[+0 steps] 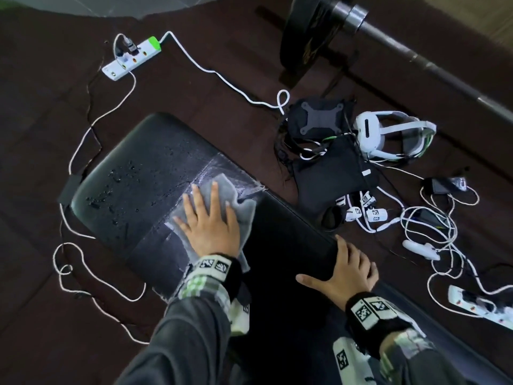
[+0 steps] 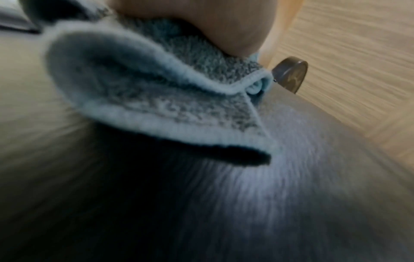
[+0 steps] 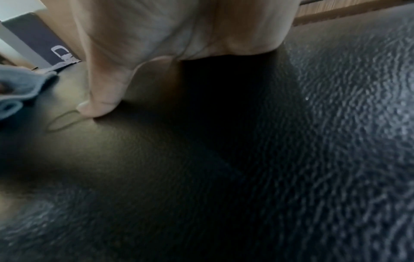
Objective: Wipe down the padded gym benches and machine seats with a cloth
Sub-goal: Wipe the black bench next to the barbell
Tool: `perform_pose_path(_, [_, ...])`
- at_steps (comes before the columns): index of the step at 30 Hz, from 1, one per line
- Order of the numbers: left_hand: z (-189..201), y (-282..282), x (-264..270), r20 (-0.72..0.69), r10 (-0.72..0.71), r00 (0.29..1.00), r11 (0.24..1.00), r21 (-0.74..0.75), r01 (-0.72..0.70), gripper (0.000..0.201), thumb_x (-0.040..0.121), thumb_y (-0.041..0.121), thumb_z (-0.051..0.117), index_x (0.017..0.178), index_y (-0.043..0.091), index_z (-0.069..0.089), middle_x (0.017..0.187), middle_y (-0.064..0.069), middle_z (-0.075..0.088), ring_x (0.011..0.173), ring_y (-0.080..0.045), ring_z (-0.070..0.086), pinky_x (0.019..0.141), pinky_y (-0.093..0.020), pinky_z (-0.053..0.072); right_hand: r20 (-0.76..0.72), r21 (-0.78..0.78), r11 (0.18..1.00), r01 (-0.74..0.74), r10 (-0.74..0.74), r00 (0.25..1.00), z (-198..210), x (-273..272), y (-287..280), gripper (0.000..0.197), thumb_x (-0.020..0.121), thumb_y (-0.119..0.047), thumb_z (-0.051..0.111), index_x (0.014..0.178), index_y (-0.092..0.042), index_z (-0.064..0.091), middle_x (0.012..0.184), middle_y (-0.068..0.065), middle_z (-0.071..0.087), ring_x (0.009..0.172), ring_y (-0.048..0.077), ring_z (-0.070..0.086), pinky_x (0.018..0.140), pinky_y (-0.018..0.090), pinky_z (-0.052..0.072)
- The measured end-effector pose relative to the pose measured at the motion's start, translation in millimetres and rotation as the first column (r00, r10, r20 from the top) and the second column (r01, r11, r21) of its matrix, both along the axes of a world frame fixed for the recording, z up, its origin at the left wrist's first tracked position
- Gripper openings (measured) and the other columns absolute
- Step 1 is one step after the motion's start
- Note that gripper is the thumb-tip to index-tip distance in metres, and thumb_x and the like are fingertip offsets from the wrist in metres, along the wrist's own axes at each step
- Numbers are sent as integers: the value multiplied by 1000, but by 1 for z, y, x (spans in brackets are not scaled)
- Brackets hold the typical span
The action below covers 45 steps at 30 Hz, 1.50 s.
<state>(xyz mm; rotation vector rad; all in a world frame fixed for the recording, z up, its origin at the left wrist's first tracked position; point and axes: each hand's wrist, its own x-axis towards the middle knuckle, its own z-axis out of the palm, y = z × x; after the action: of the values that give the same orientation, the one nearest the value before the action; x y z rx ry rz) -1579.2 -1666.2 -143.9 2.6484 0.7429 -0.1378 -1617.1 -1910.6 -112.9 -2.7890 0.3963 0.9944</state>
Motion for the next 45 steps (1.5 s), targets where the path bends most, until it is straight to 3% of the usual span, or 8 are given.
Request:
perform_pose_path(5, [6,-8,60,-28,61,998,998,-9,-61,61,99,52,25,156,30,23,165,-9,7,152,-32,1,115,-65,-5,-36,-9,999,-35,35,999,-2,5,-4,137,29,-99,24,145,-31,-1,152,2,14,139,26,12,113,51,5])
perform_pose_path(12, [13,-60,72,-161,-460,873,872,105,478,47,87,59,48,117,28,67,152,-4,43,148,-31,18,116,-61,-3,-28,6,999,-46,46,999,-5,-1,-4,140,25,-102,10,146,-31,-1,151,0,14,139,26,11,112,51,3])
perform_pose_path(20, [10,-50,24,65,-597,800,802,54,594,48,90,54,46,121,25,68,142,-6,54,140,-32,38,114,-62,23,-26,9,1000,-29,30,999,-2,-2,-2,142,23,-102,7,146,-31,0,151,-1,15,138,25,11,112,50,2])
perform_pose_path(26, [14,-73,51,-79,-496,864,865,44,501,52,84,58,40,104,23,73,133,-10,59,139,-38,35,114,-64,8,-2,9,999,-34,34,999,-2,-1,-2,137,30,-100,20,147,-31,3,151,-1,17,138,26,12,112,49,1])
perform_pose_path(33, [10,-118,29,-78,-722,688,688,30,725,49,81,61,44,84,24,76,108,-8,69,120,-35,55,113,-59,18,129,45,999,5,-10,992,-10,-6,3,124,39,-97,27,132,-18,45,124,10,56,114,37,50,97,61,30])
perform_pose_path(37, [8,-76,66,-116,-707,697,682,149,716,51,82,57,38,84,21,75,96,-8,68,108,-33,58,111,-56,30,37,2,1000,-22,22,999,-5,-3,-2,137,29,-99,23,147,-28,14,148,0,26,136,27,21,111,50,5])
perform_pose_path(41, [17,-22,106,-304,-571,763,728,242,641,67,81,59,16,94,24,71,102,-3,60,110,-27,50,110,-51,28,11,-4,1000,-29,29,1000,-4,-4,-1,141,27,-102,17,147,-30,5,150,-1,20,138,26,15,112,49,2])
perform_pose_path(45, [19,-23,97,-276,-519,809,781,232,580,63,84,62,29,105,21,72,120,-8,60,127,-33,41,116,-59,14,2,-1,1000,-32,32,1000,-3,-4,-2,140,28,-102,18,147,-31,1,151,-1,17,139,25,11,112,49,0])
